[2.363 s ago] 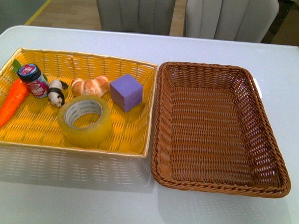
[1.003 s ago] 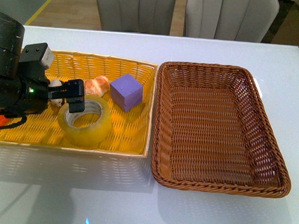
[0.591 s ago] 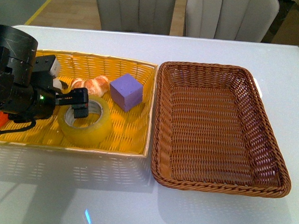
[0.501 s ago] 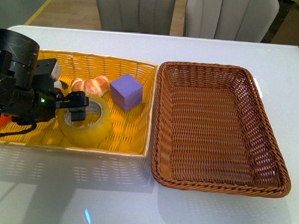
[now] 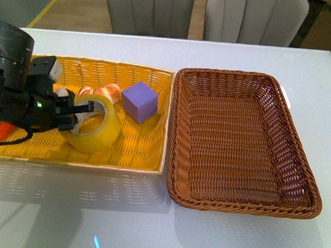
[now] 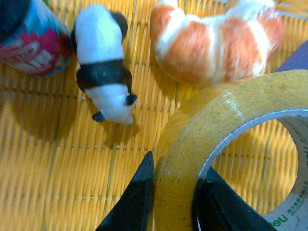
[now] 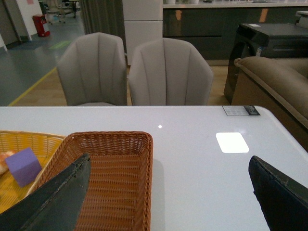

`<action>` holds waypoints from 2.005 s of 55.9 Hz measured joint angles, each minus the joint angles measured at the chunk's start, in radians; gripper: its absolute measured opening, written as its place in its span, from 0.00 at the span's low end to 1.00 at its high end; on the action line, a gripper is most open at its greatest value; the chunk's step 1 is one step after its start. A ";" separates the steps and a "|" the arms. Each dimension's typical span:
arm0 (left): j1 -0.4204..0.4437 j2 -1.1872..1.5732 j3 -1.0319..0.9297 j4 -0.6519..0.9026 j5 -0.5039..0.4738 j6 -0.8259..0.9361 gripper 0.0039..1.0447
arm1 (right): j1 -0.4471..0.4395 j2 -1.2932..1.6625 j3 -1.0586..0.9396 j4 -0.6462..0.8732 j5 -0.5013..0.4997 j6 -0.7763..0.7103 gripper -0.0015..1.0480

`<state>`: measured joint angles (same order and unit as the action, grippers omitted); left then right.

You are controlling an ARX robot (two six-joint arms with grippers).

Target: Move tape to another basket

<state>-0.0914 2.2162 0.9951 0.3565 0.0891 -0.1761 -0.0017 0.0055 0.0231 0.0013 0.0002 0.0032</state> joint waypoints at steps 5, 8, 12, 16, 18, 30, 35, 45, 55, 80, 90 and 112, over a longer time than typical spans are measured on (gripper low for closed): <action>-0.007 -0.103 -0.024 -0.019 0.005 0.003 0.15 | 0.000 0.000 0.000 0.000 0.000 0.000 0.91; -0.020 -0.137 -0.025 -0.031 0.004 0.003 0.15 | 0.000 0.000 0.000 0.000 0.000 0.000 0.91; -0.046 -0.163 -0.021 -0.045 -0.002 0.003 0.15 | 0.000 0.000 0.000 0.000 0.000 0.000 0.91; -0.089 -0.168 0.002 -0.065 -0.013 0.002 0.15 | 0.000 0.000 0.000 0.000 0.000 0.000 0.91; -0.109 -0.166 0.011 -0.071 -0.016 0.002 0.15 | 0.000 0.000 0.000 0.000 0.000 0.000 0.91; -0.241 -0.107 0.144 -0.124 -0.032 -0.025 0.15 | 0.000 0.000 0.000 0.000 0.000 0.000 0.91; -0.299 -0.067 0.213 -0.145 -0.035 -0.037 0.15 | 0.000 0.000 0.000 0.000 0.000 0.000 0.91; -0.381 0.009 0.314 -0.177 -0.034 -0.047 0.15 | 0.000 0.000 0.000 0.000 0.000 0.000 0.91; -0.431 0.080 0.388 -0.204 -0.034 -0.056 0.15 | 0.000 0.000 0.000 0.000 0.000 0.000 0.91; -0.477 0.202 0.494 -0.238 -0.033 -0.085 0.15 | 0.000 0.000 0.000 0.000 0.000 0.000 0.91; -0.477 0.217 0.519 -0.242 -0.006 -0.139 0.24 | 0.000 0.000 0.000 0.000 0.000 0.000 0.91; -0.457 0.132 0.389 -0.163 -0.003 -0.170 0.86 | 0.000 0.000 0.000 0.000 0.000 0.000 0.91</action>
<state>-0.5488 2.3482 1.3846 0.1940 0.0856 -0.3458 -0.0017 0.0051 0.0231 0.0013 0.0002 0.0029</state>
